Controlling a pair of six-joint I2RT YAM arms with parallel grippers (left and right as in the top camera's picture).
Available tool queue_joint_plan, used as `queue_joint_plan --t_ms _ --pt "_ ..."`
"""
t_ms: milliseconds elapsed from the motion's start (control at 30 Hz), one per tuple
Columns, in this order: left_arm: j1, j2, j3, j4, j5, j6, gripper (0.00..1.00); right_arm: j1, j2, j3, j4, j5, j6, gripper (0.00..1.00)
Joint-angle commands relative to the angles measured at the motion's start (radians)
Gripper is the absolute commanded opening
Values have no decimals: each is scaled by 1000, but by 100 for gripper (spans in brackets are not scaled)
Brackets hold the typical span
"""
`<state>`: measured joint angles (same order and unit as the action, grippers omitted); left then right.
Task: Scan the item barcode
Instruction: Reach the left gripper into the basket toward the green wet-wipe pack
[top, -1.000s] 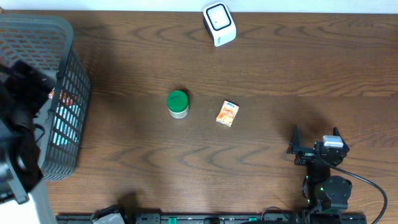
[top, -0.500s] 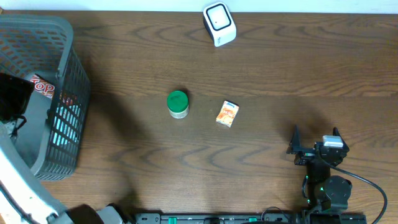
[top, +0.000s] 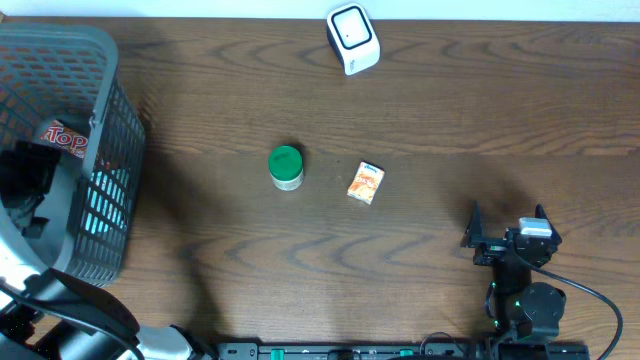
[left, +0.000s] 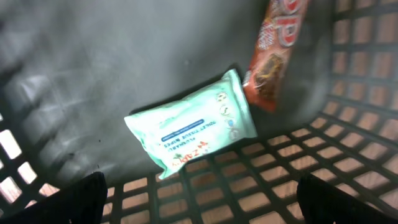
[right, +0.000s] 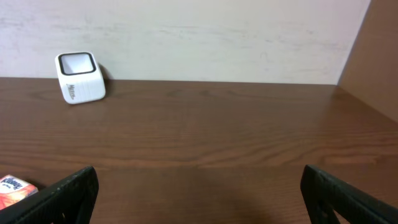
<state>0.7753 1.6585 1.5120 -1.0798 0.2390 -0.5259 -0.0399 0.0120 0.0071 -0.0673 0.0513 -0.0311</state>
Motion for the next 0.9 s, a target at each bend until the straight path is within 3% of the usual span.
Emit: queue_joint_plan --t_ms 0,867 --pt "19 8 -60 26 46 20 98 6 -6 -2 -4 -1 -8 99" --pt "20 8 -397 283 46 -8 98 6 -6 -2 -4 -1 -8 99"
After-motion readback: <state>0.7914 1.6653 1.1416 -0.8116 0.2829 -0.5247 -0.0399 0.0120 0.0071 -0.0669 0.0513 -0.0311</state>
